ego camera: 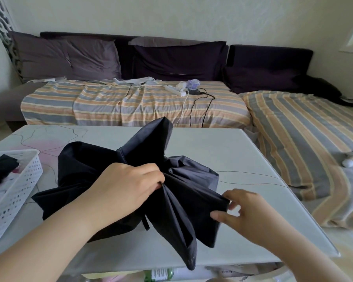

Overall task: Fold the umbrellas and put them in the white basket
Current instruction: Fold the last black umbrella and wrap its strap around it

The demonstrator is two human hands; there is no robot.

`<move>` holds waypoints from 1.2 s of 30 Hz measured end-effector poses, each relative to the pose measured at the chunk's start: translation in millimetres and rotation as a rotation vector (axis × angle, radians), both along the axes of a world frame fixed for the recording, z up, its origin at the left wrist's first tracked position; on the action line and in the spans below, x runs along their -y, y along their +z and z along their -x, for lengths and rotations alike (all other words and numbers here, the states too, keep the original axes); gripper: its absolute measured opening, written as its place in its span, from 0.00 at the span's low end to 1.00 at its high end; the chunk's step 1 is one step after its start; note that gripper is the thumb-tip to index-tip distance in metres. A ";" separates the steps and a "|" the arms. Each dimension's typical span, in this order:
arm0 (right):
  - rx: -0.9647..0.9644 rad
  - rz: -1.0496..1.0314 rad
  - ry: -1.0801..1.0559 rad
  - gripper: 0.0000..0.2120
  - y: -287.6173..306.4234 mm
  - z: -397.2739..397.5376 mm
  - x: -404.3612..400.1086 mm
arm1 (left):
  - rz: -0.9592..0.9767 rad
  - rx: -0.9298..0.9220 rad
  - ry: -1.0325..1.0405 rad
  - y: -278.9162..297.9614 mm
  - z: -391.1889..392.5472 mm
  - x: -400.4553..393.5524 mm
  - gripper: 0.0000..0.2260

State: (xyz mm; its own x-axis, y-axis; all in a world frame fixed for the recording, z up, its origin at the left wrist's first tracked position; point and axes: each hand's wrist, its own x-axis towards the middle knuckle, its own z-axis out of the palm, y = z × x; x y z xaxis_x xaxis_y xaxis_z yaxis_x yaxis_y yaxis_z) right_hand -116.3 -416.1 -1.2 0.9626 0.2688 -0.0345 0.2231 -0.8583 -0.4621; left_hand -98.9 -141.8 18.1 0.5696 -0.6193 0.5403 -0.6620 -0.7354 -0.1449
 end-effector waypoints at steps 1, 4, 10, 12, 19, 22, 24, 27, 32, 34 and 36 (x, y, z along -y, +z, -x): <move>-0.008 -0.018 -0.007 0.09 -4.5 0.8 -1.7 | 0.001 -0.003 0.000 -0.7 0.2 0.0 0.13; 0.065 -0.016 -0.008 0.13 -8.9 -1.3 1.4 | 0.011 -0.004 0.010 -1.3 1.2 0.5 0.13; -0.011 -0.004 0.172 0.10 22.2 -2.9 -4.1 | -0.039 -0.019 -0.027 -6.2 3.5 6.6 0.11; 0.022 -0.131 0.248 0.12 29.1 -3.4 -27.5 | -0.058 -0.022 -0.017 -8.9 3.6 8.1 0.10; 0.156 -0.243 0.278 0.19 18.4 -12.5 -71.1 | -0.042 0.004 -0.014 -9.1 9.8 7.2 0.08; 0.158 -0.265 0.267 0.19 13.2 -12.6 -71.6 | -0.045 0.012 -0.018 -14.0 7.8 6.1 0.07; 0.168 -0.279 0.255 0.18 10.4 -12.6 -70.5 | -0.053 0.013 -0.029 -18.1 6.0 5.5 0.07; 0.196 -0.318 0.255 0.20 8.2 -12.9 -69.5 | -0.058 0.020 -0.023 -19.3 6.7 5.2 0.07; 0.196 -0.319 0.279 0.21 6.0 -15.8 -68.2 | -0.056 0.016 -0.036 -20.0 5.1 7.4 0.06; 0.208 -0.315 0.275 0.21 5.8 -15.3 -65.8 | -0.045 0.011 -0.039 -15.9 4.0 8.5 0.06; 0.224 -0.248 0.210 0.17 4.6 -14.1 -60.6 | -0.039 0.008 -0.033 -11.6 3.8 8.7 0.07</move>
